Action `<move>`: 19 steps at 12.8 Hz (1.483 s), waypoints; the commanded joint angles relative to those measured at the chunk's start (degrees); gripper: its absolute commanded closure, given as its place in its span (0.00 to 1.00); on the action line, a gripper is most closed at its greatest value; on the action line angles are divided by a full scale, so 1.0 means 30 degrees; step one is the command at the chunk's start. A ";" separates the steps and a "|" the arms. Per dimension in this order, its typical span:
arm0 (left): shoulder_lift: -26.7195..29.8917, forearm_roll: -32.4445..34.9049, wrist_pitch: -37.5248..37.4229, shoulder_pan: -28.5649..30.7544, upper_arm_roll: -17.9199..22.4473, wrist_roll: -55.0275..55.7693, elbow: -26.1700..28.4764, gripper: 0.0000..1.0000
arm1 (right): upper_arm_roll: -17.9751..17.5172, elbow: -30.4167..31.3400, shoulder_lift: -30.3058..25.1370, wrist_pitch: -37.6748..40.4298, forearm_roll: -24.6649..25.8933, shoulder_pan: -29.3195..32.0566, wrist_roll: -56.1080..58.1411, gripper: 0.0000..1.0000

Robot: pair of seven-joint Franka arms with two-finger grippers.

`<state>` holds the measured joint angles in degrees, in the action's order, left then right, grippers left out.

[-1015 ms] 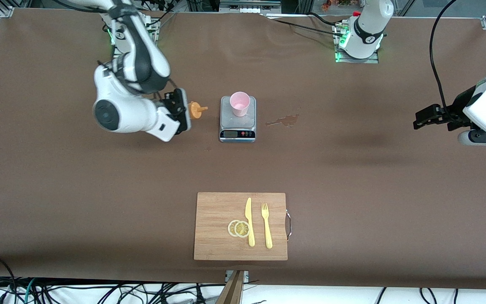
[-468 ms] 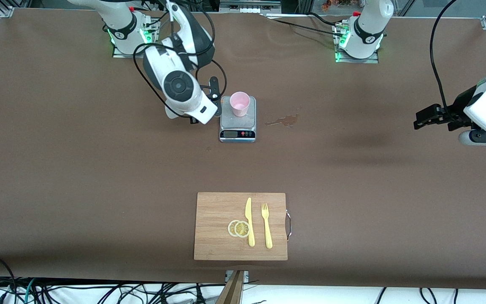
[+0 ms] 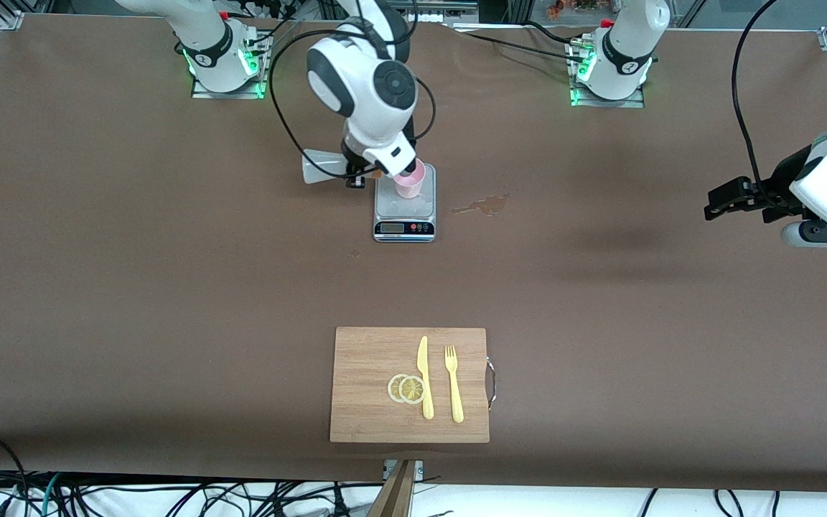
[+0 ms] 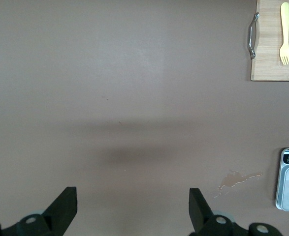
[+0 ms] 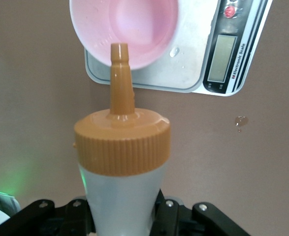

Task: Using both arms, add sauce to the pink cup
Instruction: 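Tilt the bottle nozzle into the pink cup with the right gripper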

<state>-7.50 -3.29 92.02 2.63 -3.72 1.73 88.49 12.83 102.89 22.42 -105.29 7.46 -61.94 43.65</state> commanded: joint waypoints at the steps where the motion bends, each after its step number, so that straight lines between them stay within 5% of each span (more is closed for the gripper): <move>1: -0.0371 0.0128 -0.0322 0.0002 0.0011 -0.0341 -0.0756 0.00 | 0.0236 -0.0429 0.0379 0.0322 0.1988 -0.1086 -0.1448 0.87; 5: -0.0459 0.0128 -0.0322 -0.0056 0.0011 -0.0312 -0.0757 0.00 | 0.0206 -0.0399 0.0525 0.1113 0.3254 -0.2174 -0.4179 0.86; 12: -0.0459 0.0128 -0.0322 0.0032 0.0011 -0.0399 -0.0757 0.00 | 0.0265 -0.0370 0.0613 0.0851 0.2846 -0.1619 -0.4209 0.86; 19: -0.0459 0.0128 -0.0322 0.0061 0.0040 -0.0487 -0.0757 0.00 | 0.1140 0.0448 -0.0557 -0.0962 -0.1309 -0.1179 -0.3714 0.86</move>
<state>-7.97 -3.29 92.02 2.67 -3.70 1.72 88.19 15.04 102.83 22.98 -106.17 6.44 -66.01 31.34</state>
